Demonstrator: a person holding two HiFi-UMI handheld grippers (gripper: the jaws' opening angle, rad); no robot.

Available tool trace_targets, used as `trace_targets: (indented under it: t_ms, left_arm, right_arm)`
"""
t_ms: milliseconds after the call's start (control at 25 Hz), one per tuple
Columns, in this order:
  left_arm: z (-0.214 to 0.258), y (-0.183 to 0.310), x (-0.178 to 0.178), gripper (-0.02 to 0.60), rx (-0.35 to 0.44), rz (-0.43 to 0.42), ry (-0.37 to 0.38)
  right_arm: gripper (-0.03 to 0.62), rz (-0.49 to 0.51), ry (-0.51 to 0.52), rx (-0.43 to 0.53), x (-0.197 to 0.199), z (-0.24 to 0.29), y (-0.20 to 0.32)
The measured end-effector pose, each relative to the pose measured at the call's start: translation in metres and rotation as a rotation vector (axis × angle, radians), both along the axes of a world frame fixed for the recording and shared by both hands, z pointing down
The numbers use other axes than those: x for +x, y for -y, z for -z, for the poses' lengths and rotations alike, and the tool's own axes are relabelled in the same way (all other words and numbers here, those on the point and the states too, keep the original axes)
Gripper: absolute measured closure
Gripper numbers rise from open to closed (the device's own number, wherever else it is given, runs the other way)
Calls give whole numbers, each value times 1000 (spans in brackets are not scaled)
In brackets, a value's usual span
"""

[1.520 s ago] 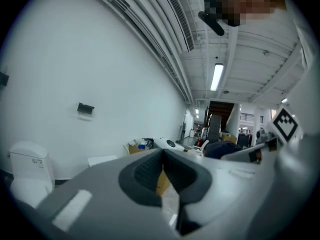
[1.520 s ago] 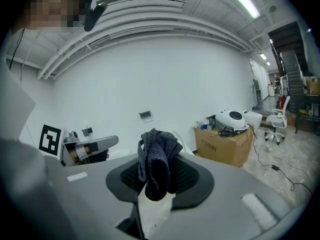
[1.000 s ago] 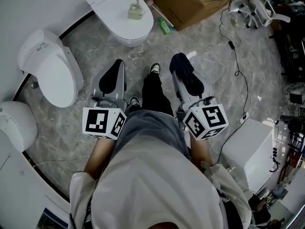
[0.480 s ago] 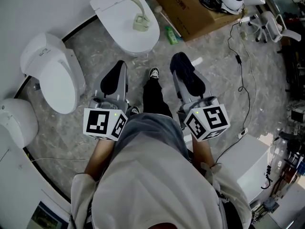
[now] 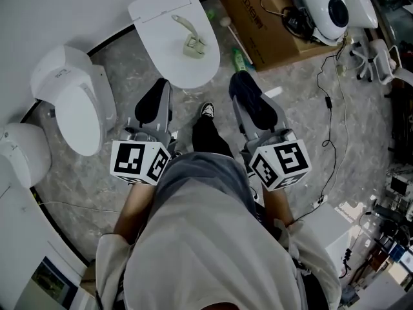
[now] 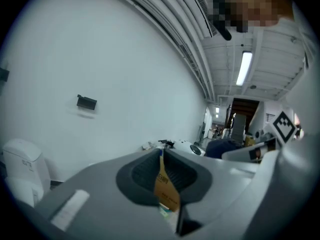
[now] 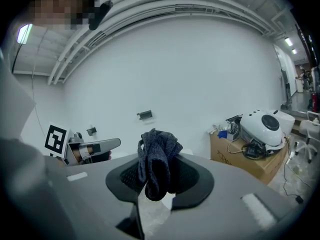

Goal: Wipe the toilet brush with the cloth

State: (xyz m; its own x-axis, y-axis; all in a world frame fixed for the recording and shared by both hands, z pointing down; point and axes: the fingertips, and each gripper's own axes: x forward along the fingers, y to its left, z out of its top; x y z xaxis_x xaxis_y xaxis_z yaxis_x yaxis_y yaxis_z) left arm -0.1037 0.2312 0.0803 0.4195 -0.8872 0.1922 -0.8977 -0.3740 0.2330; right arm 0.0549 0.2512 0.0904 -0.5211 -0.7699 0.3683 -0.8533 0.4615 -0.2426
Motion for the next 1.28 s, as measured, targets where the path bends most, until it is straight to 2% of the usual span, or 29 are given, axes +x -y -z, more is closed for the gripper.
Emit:
trace_targets:
  t_ms: [320, 720, 1280]
  left_arm:
    - [-10, 72, 21, 581, -14, 68, 40]
    - [-30, 127, 20, 581, -58, 150, 72]
    - [-70, 189, -4, 581, -121, 151, 35]
  right_arm:
    - [493, 98, 30, -27, 23, -15, 73]
    - [493, 188, 63, -59, 28, -37, 129]
    - [493, 219, 41, -104, 8, -62, 176]
